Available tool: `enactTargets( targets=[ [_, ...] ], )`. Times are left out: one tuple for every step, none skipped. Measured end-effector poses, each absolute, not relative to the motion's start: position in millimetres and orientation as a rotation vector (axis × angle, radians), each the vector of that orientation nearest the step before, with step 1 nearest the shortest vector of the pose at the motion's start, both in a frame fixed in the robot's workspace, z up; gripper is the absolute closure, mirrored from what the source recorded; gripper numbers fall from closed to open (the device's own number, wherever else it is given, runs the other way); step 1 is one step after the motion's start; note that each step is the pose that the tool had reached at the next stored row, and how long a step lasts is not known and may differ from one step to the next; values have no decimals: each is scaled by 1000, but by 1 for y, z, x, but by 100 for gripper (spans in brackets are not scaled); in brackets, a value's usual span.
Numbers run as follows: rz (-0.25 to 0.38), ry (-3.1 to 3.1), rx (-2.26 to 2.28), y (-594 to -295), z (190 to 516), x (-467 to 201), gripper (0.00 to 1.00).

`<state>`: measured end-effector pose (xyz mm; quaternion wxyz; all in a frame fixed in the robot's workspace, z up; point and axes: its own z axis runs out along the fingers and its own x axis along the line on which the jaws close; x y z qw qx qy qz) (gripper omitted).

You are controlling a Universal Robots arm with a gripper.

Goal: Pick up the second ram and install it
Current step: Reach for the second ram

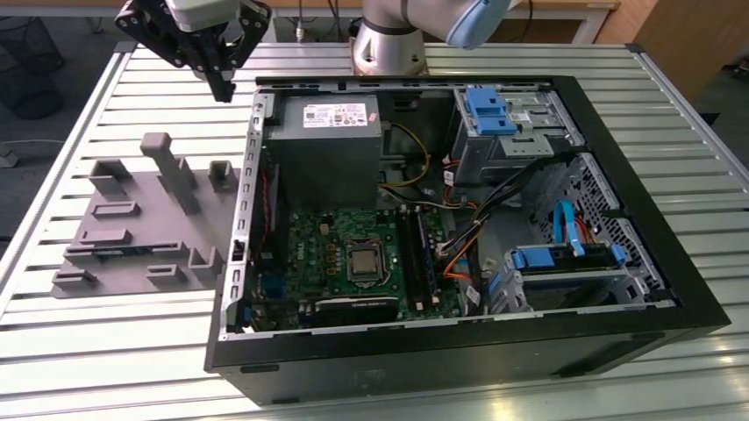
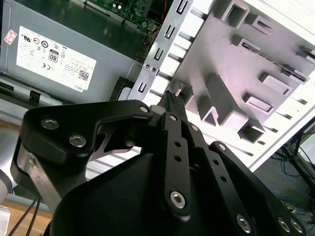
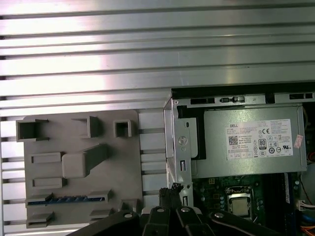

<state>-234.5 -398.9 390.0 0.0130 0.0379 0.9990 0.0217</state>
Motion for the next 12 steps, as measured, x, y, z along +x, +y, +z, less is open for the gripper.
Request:
enactTargets(
  targets=[
    [68, 3113, 118, -399, 390, -235, 89],
    [68, 3113, 118, -399, 390, -235, 89],
    [68, 3113, 118, -399, 390, -235, 89],
    [68, 3113, 118, -399, 390, -236, 89],
    [68, 3113, 118, -399, 390, -236, 89],
    [68, 3113, 118, -399, 390, -236, 89],
    [68, 3113, 118, -399, 390, -236, 89],
    [68, 3113, 118, -399, 390, -236, 89],
    [68, 3114, 118, -399, 390, -237, 89],
    [68, 3114, 118, -399, 390, -238, 89],
    [68, 3114, 118, -399, 390, -239, 89],
    [68, 3114, 118, -399, 390, -239, 89]
  ],
)
